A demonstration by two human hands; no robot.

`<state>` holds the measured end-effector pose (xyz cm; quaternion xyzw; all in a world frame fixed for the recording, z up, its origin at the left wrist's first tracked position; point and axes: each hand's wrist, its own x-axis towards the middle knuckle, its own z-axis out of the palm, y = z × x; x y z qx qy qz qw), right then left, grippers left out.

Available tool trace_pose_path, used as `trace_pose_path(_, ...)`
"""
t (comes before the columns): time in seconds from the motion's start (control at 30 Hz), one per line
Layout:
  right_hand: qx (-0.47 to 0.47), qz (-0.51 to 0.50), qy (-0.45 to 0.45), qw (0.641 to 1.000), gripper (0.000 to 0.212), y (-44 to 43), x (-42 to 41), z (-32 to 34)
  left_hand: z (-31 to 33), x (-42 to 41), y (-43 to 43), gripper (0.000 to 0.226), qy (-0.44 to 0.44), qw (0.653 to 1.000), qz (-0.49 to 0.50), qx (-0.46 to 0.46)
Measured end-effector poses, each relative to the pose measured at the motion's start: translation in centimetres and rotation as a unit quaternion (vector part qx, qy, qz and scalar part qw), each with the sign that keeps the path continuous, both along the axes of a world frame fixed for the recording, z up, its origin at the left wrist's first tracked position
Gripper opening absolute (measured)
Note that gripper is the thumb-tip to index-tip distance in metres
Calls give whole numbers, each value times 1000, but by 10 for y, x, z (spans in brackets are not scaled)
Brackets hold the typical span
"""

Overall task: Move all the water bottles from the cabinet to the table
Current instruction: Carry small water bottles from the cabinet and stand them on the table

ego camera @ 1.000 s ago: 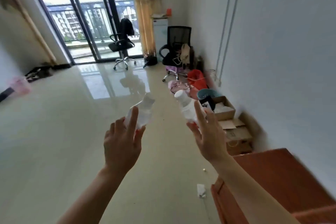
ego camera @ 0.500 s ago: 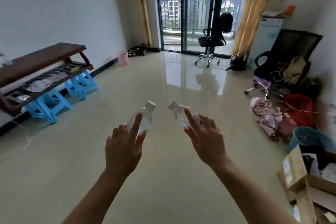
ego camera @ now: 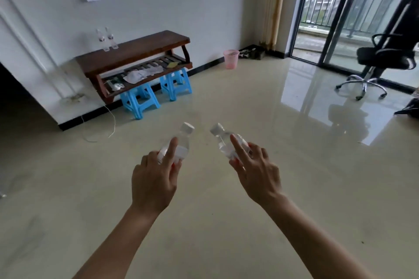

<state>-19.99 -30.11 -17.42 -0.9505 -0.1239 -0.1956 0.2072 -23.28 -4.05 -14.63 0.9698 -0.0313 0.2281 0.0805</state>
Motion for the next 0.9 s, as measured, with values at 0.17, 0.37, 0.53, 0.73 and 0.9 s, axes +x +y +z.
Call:
trace_pose_path(0.17,0,46,22,999,75,69,88,-15,-24,62,62,57,-9,999,51,-6)
trace_pose_path(0.37,-19,90,-7,996,77,178,212,-3,-26,173,157,57,-17,995,90,-25)
trace_pose_path(0.53,-14,87,-36,995,79,234,315,7,-15,281,212,56,-30,994,100,-20)
trace_pose_path(0.73,-3,81,-43,996,77,266,435,-9,-23,397,241,56,-28,996,85,-12)
trace_pose_path(0.9,7,81,-57,995,73,290,575,-30,-28,534,261,60,-18,996,83,3)
